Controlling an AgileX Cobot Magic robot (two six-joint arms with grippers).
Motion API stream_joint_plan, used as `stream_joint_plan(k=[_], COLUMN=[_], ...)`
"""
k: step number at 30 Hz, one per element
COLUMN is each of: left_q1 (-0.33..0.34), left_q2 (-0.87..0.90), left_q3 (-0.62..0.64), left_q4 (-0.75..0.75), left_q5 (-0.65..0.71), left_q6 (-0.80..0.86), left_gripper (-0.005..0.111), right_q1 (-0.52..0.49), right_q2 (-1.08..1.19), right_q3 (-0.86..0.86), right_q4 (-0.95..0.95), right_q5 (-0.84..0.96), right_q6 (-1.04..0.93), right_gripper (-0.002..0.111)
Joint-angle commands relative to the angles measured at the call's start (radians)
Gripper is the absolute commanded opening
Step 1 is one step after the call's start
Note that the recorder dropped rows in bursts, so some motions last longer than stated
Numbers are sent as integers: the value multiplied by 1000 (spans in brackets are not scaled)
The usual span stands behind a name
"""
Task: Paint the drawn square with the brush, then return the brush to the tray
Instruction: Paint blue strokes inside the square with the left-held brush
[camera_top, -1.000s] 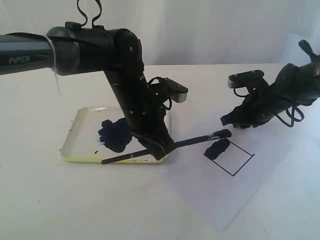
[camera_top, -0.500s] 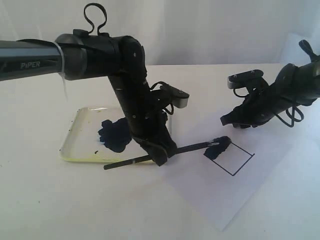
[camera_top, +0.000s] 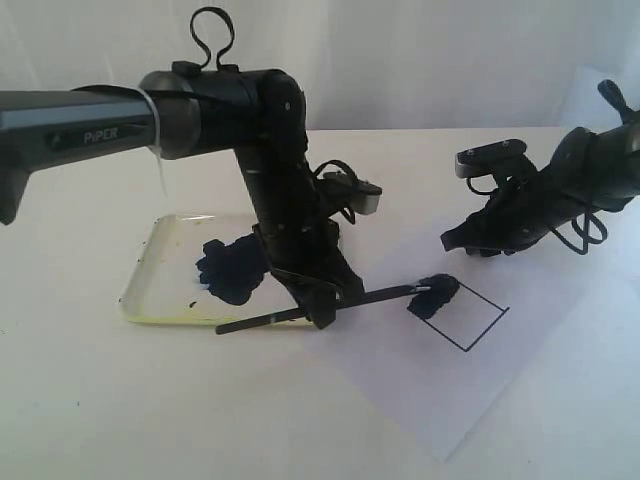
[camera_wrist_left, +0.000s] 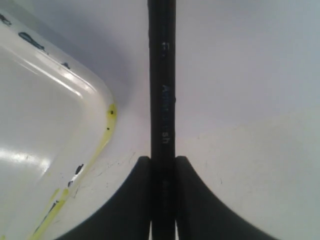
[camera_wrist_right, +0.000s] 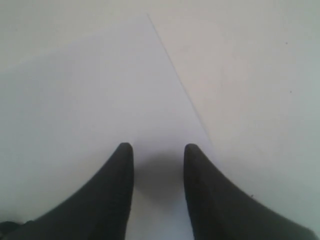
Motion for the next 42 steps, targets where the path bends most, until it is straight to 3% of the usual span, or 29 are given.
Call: stream_joint_plan(k=[1, 25, 42], left_q1=[-3, -25, -39], left_q2=[-1, 0, 11], left_q3=[-7, -7, -11], left_q4=[-19, -71, -1], left_q5=[-6, 6, -38], left_q6=[-6, 17, -69], left_gripper=[0, 0, 0], right_q1=[-7, -7, -7], right_q2=[12, 12, 12], right_q3=[0, 0, 0], right_q4=[-5, -5, -1], right_q5=[16, 13, 21], right_q6=[1, 1, 1], right_gripper=[33, 33, 33])
